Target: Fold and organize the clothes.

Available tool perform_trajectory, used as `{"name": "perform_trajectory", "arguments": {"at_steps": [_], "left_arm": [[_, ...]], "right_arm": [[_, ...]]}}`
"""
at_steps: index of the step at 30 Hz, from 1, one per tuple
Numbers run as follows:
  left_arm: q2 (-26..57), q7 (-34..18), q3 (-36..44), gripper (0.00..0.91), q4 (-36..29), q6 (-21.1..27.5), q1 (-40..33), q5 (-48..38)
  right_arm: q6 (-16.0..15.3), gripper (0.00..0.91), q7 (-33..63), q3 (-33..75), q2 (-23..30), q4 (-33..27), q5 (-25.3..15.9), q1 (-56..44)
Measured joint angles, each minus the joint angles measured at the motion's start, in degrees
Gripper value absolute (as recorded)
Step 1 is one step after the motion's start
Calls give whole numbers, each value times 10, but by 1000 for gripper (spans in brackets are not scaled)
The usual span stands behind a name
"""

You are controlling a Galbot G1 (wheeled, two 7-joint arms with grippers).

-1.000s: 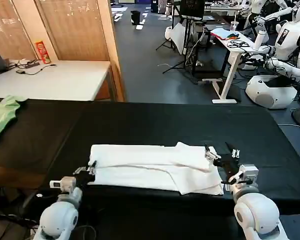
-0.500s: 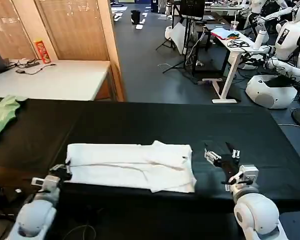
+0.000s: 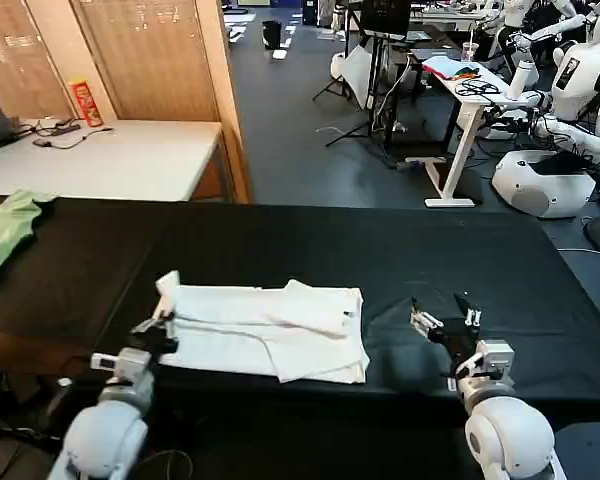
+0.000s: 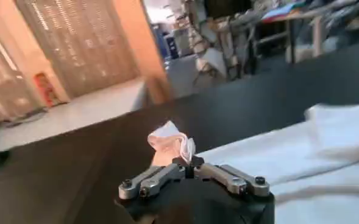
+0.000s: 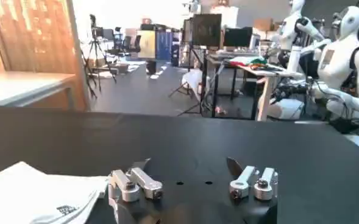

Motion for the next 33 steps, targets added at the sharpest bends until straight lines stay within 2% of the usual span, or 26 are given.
{"name": "perform_trajectory", "arguments": {"at_steps": [6, 14, 26, 33], "left_arm": [[-55, -11, 84, 0, -5, 23, -27, -59], [-102, 5, 161, 0, 11, 6, -68, -128], [-123, 17, 206, 0, 40, -11, -104, -183], [-132, 22, 223, 0, 55, -11, -108, -179]], "right_arm": [[7, 878, -5, 5, 11, -3, -11, -11], [17, 878, -15, -3, 20, -1, -28, -26], [19, 878, -16, -9, 19, -2, -33, -31], [25, 878, -20, -8, 17, -4, -33, -34]]}}
